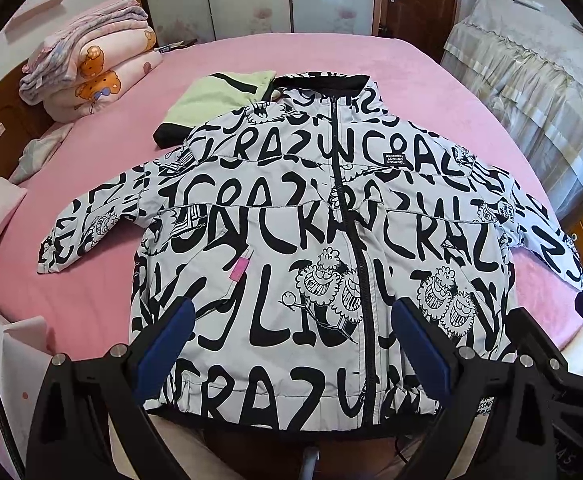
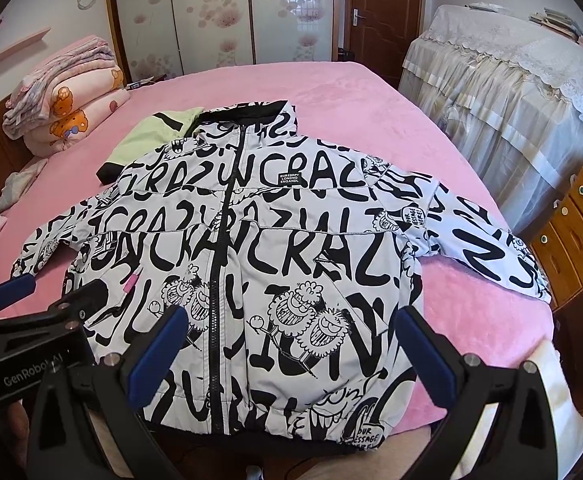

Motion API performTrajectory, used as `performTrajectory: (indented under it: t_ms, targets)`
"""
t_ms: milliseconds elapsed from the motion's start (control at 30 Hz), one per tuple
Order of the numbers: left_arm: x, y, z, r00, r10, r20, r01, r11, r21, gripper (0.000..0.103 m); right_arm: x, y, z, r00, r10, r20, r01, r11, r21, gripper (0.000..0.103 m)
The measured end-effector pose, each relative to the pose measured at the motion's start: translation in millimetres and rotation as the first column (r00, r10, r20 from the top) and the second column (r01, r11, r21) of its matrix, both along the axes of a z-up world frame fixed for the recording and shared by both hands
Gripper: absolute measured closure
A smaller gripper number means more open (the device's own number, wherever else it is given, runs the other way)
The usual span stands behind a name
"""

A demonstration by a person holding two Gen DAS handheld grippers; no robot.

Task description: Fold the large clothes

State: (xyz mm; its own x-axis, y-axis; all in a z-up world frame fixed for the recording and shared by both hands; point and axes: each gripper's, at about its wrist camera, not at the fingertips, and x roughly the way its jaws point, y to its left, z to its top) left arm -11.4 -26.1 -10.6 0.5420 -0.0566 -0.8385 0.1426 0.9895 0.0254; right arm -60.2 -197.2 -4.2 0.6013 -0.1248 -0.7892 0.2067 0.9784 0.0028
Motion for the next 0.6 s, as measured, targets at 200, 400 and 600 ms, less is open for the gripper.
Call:
performTrajectory:
  t_ms: [200,400,600]
  targets:
    - [-1.2,3.9,-1.2,1.0,0.015,-0.004,-0.015,1.0,-0.002,0.005,1.1,1.3,-0.7,1.0,0.001,0.005,-0.001,1.0,0.003,0.0]
    - [-2.4,3.6,3.1,0.999,0.03,0.022,-0.03,1.0,0.008,0.005,-1.6,-2.4,3.9,1.0,0.008,0.026,-0.008,1.0,-0.009,0.0]
    - [-2.1,7.9,8.0,0.998,0.041,0.045,-0.042,0.999,0.012,0.005,3.1,6.2,6.3,0.999,0.019,0.033,-0.018,0.999,-0.032,0.0]
